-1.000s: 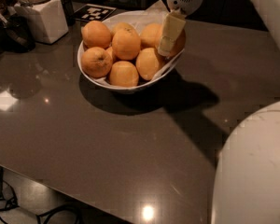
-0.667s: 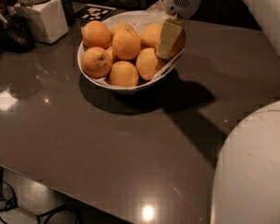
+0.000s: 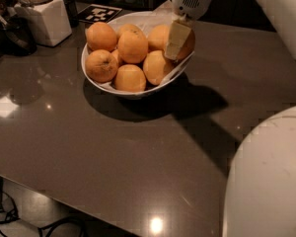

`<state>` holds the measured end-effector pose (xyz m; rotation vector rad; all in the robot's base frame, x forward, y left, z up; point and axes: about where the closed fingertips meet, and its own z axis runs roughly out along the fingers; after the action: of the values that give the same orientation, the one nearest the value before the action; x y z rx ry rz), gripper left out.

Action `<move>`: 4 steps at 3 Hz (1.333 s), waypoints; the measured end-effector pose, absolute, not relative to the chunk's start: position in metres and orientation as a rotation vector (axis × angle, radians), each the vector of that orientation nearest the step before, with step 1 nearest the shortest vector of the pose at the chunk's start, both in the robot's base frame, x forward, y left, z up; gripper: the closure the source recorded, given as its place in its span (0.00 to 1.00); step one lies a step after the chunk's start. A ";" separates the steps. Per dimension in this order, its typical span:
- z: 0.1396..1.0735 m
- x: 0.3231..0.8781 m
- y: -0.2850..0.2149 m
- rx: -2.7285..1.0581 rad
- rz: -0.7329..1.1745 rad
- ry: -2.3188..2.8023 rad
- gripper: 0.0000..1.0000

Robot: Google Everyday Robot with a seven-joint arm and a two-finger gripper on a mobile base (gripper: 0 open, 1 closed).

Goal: Pick orange from white bowl

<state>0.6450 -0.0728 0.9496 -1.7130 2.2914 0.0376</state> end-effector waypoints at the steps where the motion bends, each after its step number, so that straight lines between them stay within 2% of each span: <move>1: 0.966 0.638 -0.075 -1.693 0.103 2.189 1.00; 2: 0.986 0.626 -0.082 -1.676 0.214 2.064 1.00; 4: 0.986 0.626 -0.079 -1.670 0.230 2.054 1.00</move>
Offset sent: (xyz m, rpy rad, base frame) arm -0.0448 -0.0254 0.0658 0.3653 -0.1105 0.1649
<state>0.6263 -0.0794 0.9861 -1.6702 2.0542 0.2299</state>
